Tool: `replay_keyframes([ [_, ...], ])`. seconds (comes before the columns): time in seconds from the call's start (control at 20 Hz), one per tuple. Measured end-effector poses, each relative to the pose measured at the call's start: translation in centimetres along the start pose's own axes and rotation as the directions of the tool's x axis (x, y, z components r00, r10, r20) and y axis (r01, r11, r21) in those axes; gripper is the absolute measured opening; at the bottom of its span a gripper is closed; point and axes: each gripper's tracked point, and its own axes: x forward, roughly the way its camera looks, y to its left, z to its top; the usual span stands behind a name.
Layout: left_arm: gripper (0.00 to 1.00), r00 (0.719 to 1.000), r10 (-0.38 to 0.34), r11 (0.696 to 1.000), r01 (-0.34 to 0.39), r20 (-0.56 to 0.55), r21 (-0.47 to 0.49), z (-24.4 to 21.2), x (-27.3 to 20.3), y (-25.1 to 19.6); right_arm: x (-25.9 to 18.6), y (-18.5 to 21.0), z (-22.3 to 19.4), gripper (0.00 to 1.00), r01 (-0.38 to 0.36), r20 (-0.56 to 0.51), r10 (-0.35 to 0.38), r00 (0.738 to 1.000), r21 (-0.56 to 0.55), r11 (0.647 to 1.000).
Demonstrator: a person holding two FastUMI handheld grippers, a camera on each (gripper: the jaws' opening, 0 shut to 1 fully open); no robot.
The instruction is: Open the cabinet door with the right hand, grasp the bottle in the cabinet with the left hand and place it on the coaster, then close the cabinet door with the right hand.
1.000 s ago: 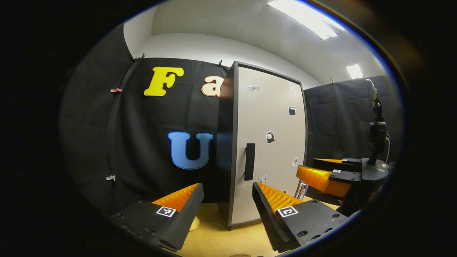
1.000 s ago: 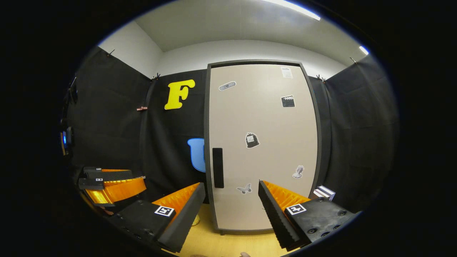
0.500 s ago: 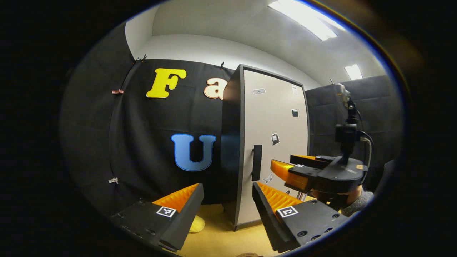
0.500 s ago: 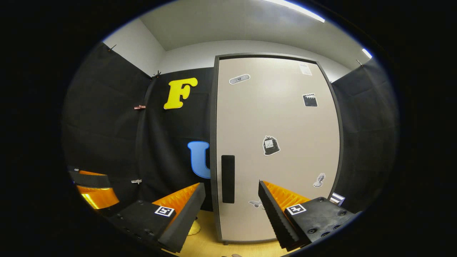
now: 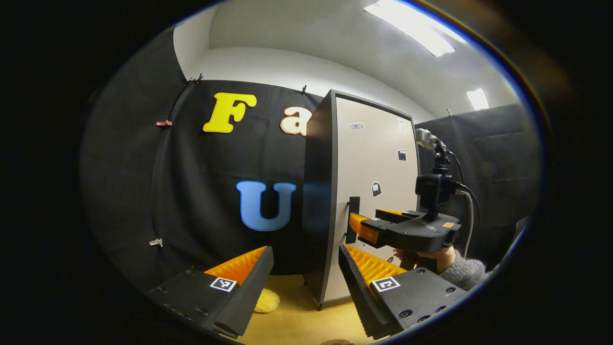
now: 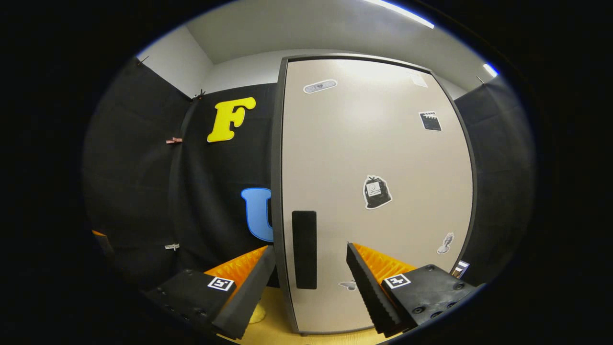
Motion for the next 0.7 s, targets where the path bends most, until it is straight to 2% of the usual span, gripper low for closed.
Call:
replay_keyframes([
  [0.25, 0.87, 1.000, 0.014, 1.000, -0.014, -0.002, -0.013, -0.1, -0.5, 0.9, 2.8, -0.5, -1.7, 0.96, 0.052, -0.033, -0.052, 0.998, 0.005, 0.999],
  [0.35, 0.87, 1.000, 0.023, 1.000, -0.023, -0.003, -0.013, -0.1, -0.7, 1.4, 3.6, -0.5, -2.2, 0.91, 0.058, -0.042, -0.058, 0.997, 0.003, 0.998],
  [0.4, 0.87, 1.000, 0.025, 0.999, -0.025, -0.004, -0.019, -0.2, -0.7, 1.5, 4.1, -0.5, -2.5, 0.85, 0.059, -0.043, -0.060, 0.997, -0.008, 0.998],
  [0.55, 0.87, 0.999, 0.032, 0.999, -0.032, -0.014, -0.034, -0.6, -0.6, 2.1, 4.6, -0.5, -3.1, 0.82, 0.063, -0.047, -0.064, 0.997, -0.027, 0.998],
  [0.7, 0.87, 0.999, 0.036, 0.998, -0.037, -0.023, -0.042, -0.9, -0.4, 2.5, 4.8, -0.1, -2.8, 0.60, 0.075, -0.030, -0.076, 0.997, -0.049, 0.996],
])
